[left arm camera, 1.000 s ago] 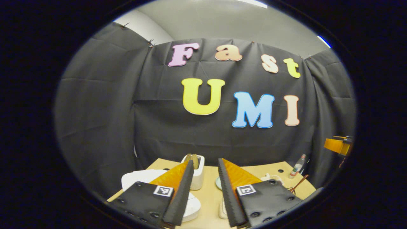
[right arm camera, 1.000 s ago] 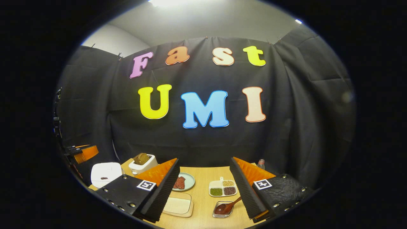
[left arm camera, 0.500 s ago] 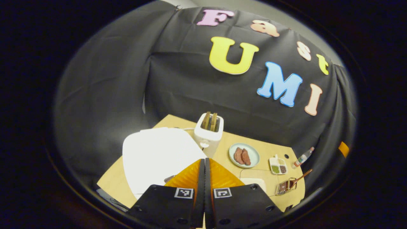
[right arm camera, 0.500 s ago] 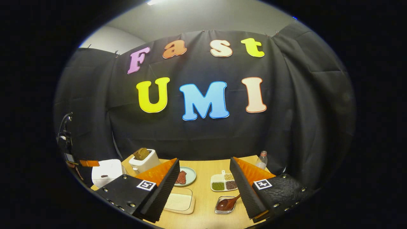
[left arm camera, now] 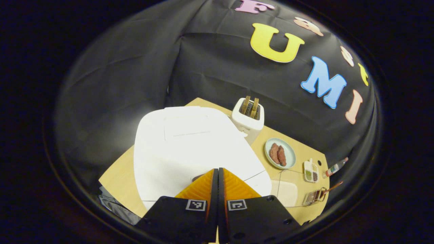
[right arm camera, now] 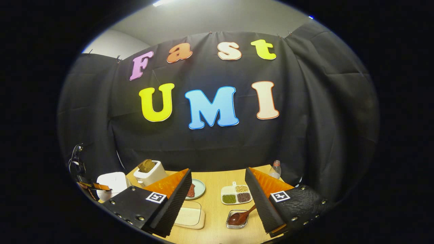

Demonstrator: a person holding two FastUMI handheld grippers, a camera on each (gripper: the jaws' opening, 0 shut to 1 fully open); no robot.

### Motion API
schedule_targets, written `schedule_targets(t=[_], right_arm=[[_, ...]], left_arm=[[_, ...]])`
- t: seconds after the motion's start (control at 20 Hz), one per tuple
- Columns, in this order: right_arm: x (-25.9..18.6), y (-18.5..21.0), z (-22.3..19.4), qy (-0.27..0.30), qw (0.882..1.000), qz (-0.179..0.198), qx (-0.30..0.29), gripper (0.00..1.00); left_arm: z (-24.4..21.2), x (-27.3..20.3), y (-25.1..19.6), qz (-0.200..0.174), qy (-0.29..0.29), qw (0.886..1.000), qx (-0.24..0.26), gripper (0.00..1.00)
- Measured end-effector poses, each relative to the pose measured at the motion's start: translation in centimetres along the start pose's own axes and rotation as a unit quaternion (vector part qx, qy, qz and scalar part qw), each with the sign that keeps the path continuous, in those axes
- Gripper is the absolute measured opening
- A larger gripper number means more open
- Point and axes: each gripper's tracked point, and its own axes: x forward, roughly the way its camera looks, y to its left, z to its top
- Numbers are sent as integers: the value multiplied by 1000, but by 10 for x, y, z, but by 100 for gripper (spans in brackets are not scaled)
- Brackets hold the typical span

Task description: Close the left gripper, press the button to open the rice cooker; take a wooden spoon from the chopstick holder with the right hand, scoop a spoonful of rice and pour it into the rice cooker, then put the wooden spoon back into the chopstick holder.

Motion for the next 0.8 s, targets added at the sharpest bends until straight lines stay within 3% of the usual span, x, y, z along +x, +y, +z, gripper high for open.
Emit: schedule_targets(t=[0.35, 0.5, 0.55, 0.7, 0.8], right_arm=[[4, 3, -3, 5, 1000, 2, -3, 96], [5, 5, -6, 8, 1000, 5, -5, 96], [5, 5, -5, 8, 1000, 5, -7, 96], [7, 6, -5, 6, 1000, 8, -8, 96], [8, 8, -3, 3, 1000, 10, -5, 96]], left_arm=[[3, 7, 2, 2, 18, 1000, -9, 10], [59, -14, 10, 38, -95, 995, 11, 10], [89, -41, -3, 25, -150, 988, 15, 11], [156, -102, -27, 22, -282, 958, 49, 92], [172, -141, -44, 11, -326, 943, 70, 98]])
